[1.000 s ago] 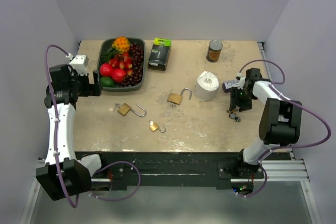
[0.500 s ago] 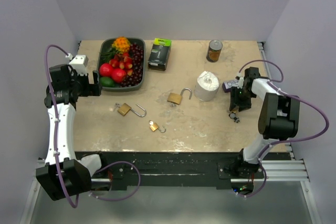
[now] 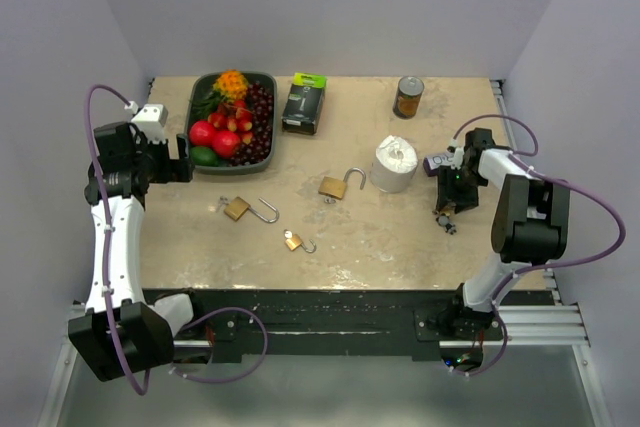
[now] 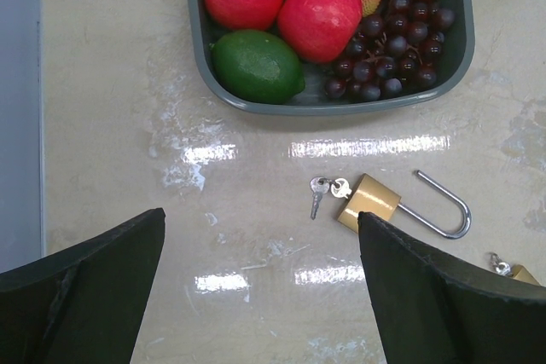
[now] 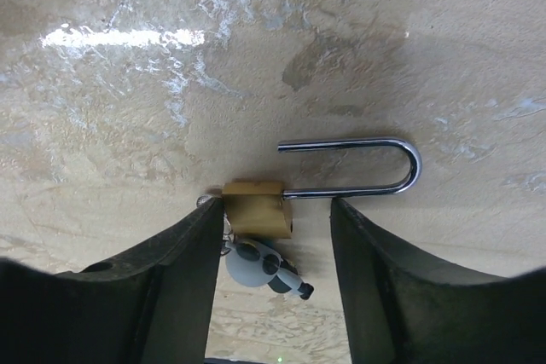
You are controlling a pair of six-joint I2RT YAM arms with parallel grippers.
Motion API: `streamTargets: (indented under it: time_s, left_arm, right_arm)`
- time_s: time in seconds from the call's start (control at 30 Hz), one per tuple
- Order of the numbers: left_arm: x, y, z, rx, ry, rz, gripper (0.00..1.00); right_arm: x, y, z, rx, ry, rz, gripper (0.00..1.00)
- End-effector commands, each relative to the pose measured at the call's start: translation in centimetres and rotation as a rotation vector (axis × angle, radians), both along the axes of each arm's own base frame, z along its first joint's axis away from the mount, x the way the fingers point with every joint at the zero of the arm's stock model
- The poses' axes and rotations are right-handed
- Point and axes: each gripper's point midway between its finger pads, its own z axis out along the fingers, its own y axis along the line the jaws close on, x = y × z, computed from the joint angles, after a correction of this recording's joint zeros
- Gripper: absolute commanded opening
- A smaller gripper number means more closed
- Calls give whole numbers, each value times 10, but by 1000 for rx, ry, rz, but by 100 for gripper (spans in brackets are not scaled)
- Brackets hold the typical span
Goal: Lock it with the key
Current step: Pick up the lock from the center of the board.
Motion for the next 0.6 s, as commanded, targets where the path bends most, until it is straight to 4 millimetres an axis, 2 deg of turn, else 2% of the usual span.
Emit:
streamTargets:
  time_s: [0.0,0.03,0.17,0.3,0.33,0.37,0.43,0.57]
  left_arm:
    - [7,0,6,-13,-33,14,99]
    - [7,0,6,-12,-34,15,99]
    - [8,0,8,-5,-37,13,99]
    - [7,-4,13,-11,-48,-9,99]
    - [6,-10,15,-29,-50,-39,99]
    - [7,-14,20,-26,-60,-79,99]
    - [4,-28,25,-57,-72,-159,99]
    - [-1,-46,37,-62,-107,-298,99]
  right_arm:
    - [9,1,10,7,-42,14,50]
    - [9,1,8,8,-37,14,44]
    - [8,0,8,2,-26,15,33]
    - [12,0,23,1,-64,43,17]
    - [15,1,29,6,-84,75,5]
    - [14,3,34,14,-85,94,0]
    - [17,6,52,27,-133,166,0]
    - [10,26,86,113,-204,324,0]
